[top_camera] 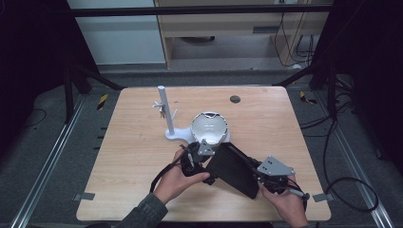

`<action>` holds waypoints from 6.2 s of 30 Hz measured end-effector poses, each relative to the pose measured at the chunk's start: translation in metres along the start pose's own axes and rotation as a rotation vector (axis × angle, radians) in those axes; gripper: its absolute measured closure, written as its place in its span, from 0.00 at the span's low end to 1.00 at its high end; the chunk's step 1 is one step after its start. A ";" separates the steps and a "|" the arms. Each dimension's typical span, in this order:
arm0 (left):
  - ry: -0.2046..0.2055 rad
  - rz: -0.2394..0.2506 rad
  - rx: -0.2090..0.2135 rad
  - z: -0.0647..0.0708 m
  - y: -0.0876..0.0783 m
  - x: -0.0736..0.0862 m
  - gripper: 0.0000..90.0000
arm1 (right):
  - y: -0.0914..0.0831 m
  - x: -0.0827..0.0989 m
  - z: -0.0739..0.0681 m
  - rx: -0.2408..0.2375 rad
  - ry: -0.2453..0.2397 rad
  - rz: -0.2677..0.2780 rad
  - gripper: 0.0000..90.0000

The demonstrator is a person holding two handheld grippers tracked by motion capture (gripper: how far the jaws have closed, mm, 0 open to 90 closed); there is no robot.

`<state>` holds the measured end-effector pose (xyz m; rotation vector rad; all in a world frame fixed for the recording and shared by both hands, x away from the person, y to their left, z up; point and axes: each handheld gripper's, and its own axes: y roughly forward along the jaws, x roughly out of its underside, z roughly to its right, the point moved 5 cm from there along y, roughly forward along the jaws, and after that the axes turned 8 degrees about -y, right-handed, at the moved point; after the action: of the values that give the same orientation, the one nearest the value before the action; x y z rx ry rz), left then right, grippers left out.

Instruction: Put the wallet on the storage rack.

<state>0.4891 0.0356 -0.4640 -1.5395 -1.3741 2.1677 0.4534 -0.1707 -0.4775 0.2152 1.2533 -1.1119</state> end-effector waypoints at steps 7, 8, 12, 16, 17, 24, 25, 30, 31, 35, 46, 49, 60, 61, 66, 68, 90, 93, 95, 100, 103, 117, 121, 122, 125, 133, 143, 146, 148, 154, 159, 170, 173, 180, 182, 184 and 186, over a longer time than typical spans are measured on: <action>-0.009 -0.028 0.041 -0.002 0.007 -0.001 0.10 | 0.000 -0.003 -0.002 -0.008 -0.002 0.022 0.93; -0.009 -0.034 0.051 -0.002 0.009 -0.002 0.11 | 0.000 -0.004 -0.002 -0.008 -0.002 0.027 0.93; -0.022 -0.041 0.064 -0.004 0.014 -0.004 0.12 | -0.002 -0.005 0.000 0.000 0.008 0.038 0.93; -0.027 -0.050 0.083 -0.005 0.018 -0.009 0.14 | -0.005 -0.006 0.002 0.006 0.017 0.051 0.93; -0.024 -0.050 0.086 -0.005 0.018 -0.010 0.15 | -0.005 -0.006 0.002 0.008 0.021 0.059 0.93; -0.033 -0.072 0.130 -0.007 0.023 -0.019 0.18 | -0.008 -0.010 0.006 0.020 0.042 0.098 0.93; -0.037 -0.077 0.140 -0.007 0.023 -0.019 0.20 | -0.009 -0.011 0.006 0.022 0.042 0.105 0.93; -0.030 -0.065 0.156 -0.009 0.018 -0.024 0.37 | -0.011 -0.013 0.007 0.020 0.046 0.126 0.93; -0.028 -0.067 0.155 -0.009 0.017 -0.025 0.40 | -0.011 -0.013 0.007 0.020 0.045 0.128 0.93; -0.053 -0.069 0.169 -0.010 0.007 -0.031 0.53 | -0.012 -0.015 0.007 0.021 0.042 0.141 0.93; -0.064 -0.059 0.211 -0.006 -0.030 -0.057 0.89 | -0.016 -0.009 0.004 -0.016 0.046 0.146 0.92; -0.032 -0.062 0.174 -0.002 -0.041 -0.067 0.90 | -0.015 -0.010 0.001 -0.042 0.047 0.147 0.84; 0.006 -0.037 0.095 -0.010 -0.084 -0.101 0.90 | 0.010 0.020 -0.020 -0.177 0.058 -0.079 0.19; 0.006 -0.037 0.089 -0.012 -0.087 -0.103 0.90 | 0.012 0.023 -0.016 -0.158 0.077 -0.095 0.18; -0.023 -0.005 0.078 -0.023 -0.101 -0.111 0.90 | 0.019 0.043 0.010 -0.038 0.189 -0.191 0.11; -0.026 0.012 0.063 -0.029 -0.107 -0.114 0.90 | 0.022 0.052 0.019 -0.003 0.245 -0.231 0.09; -0.121 0.059 -0.070 -0.079 -0.116 -0.124 0.90 | 0.033 0.079 0.031 0.068 0.375 -0.364 0.06; -0.123 0.041 -0.067 -0.082 -0.108 -0.119 0.90 | 0.033 0.080 0.031 0.070 0.378 -0.358 0.06; -0.131 0.037 -0.067 -0.085 -0.103 -0.117 0.90 | 0.033 0.080 0.031 0.070 0.380 -0.354 0.06; -0.157 0.053 -0.054 -0.092 -0.094 -0.118 0.90 | 0.033 0.080 0.031 0.072 0.379 -0.353 0.05; -0.172 0.065 -0.039 -0.095 -0.093 -0.120 0.90 | 0.033 0.080 0.031 0.073 0.377 -0.351 0.05; -0.162 0.051 -0.055 -0.095 -0.082 -0.127 0.90 | 0.033 0.080 0.031 0.073 0.374 -0.349 0.05; -0.141 0.025 -0.065 -0.091 -0.071 -0.125 0.90 | 0.032 0.080 0.031 0.071 0.373 -0.349 0.05; -0.138 0.016 -0.066 -0.091 -0.066 -0.124 0.90 | 0.032 0.080 0.031 0.072 0.373 -0.349 0.05; -0.142 0.006 -0.065 -0.092 -0.059 -0.122 0.90 | 0.032 0.080 0.030 0.071 0.373 -0.349 0.05; -0.160 -0.007 -0.058 -0.100 -0.050 -0.124 0.89 | 0.032 0.080 0.030 0.072 0.378 -0.350 0.05; -0.166 -0.010 -0.076 -0.105 -0.044 -0.126 0.85 | 0.032 0.080 0.030 0.068 0.378 -0.349 0.05; -0.166 0.009 -0.099 -0.106 -0.046 -0.127 0.76 | 0.032 0.080 0.030 0.068 0.378 -0.350 0.05; -0.153 0.025 -0.115 -0.106 -0.050 -0.128 0.75 | 0.032 0.080 0.030 0.069 0.378 -0.350 0.05; -0.144 0.091 -0.157 -0.105 -0.066 -0.131 0.68 | 0.032 0.080 0.030 0.069 0.378 -0.350 0.05; -0.115 0.152 -0.194 -0.100 -0.086 -0.132 0.57 | 0.032 0.080 0.029 0.069 0.380 -0.351 0.04; -0.065 0.241 -0.194 -0.081 -0.114 -0.130 0.41 | 0.032 0.080 0.030 0.069 0.377 -0.352 0.04; -0.056 0.237 -0.182 -0.075 -0.116 -0.128 0.33 | 0.033 0.080 0.029 0.068 0.377 -0.354 0.03; -0.063 0.214 -0.120 -0.053 -0.107 -0.114 0.15 | 0.033 0.080 0.029 0.068 0.377 -0.356 0.03; -0.059 0.209 -0.108 -0.046 -0.103 -0.107 0.13 | 0.033 0.080 0.029 0.068 0.376 -0.355 0.03; -0.052 0.208 -0.117 -0.042 -0.101 -0.103 0.12 | 0.032 0.080 0.029 0.064 0.381 -0.356 0.03; -0.056 0.210 -0.105 -0.038 -0.099 -0.099 0.11 | 0.032 0.080 0.029 0.065 0.384 -0.356 0.03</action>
<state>0.5294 0.0575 -0.3264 -1.7458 -1.4217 2.3084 0.4882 -0.2180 -0.5469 0.2701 1.6408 -1.4653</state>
